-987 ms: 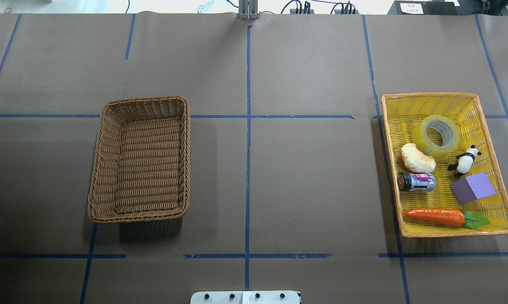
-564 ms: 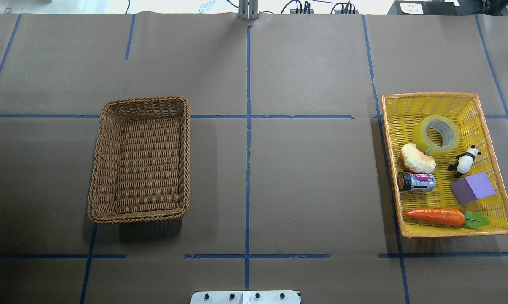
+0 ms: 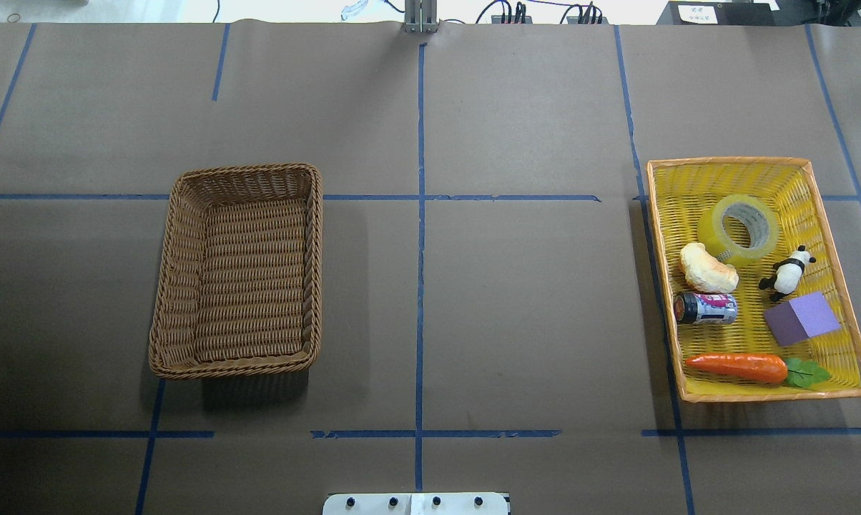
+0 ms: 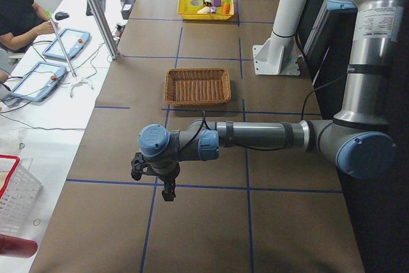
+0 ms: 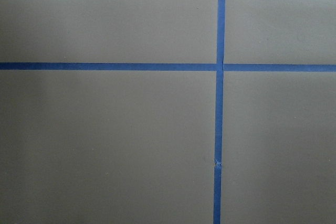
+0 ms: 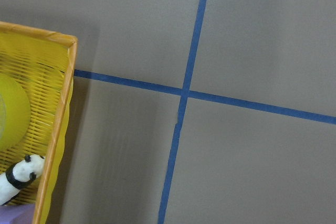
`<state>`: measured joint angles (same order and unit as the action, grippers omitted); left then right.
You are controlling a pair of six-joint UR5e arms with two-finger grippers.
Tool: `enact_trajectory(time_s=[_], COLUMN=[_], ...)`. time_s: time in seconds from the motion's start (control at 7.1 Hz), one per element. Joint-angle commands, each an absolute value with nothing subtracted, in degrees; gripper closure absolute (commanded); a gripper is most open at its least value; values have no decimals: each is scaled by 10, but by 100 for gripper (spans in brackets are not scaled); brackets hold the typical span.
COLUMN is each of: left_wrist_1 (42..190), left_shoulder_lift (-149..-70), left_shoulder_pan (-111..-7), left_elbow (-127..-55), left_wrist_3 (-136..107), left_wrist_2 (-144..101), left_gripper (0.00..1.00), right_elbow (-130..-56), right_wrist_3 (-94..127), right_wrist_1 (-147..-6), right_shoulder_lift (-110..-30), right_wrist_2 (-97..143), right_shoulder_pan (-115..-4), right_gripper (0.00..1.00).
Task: Move tape to another basket
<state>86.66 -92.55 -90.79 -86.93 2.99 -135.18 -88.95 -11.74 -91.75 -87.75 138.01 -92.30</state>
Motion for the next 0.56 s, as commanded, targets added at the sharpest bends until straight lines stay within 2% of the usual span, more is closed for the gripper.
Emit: enact_trajectory(time_s=[0.0,0.28,0.42], left_wrist_1=[867,874,875], left_shoulder_lift=[-925,-925,-925], left_shoulder_pan=[-908,-908,-908], left_elbow=[-869,-870,-870], left_wrist_3=[30,29,29], left_wrist_2=[-1353,-1353,-1354], left_gripper=[0,0,0], right_elbow=[-895,-952,-954], right_wrist_3=[-85,44,95], right_wrist_1=[-917,-917,-918], right_shoulder_lift=[-875,-868,-841], right_wrist_2=[1380,1377,1373], right_shoulder_pan=[-920,-876,-848], right_gripper=[0,0,0])
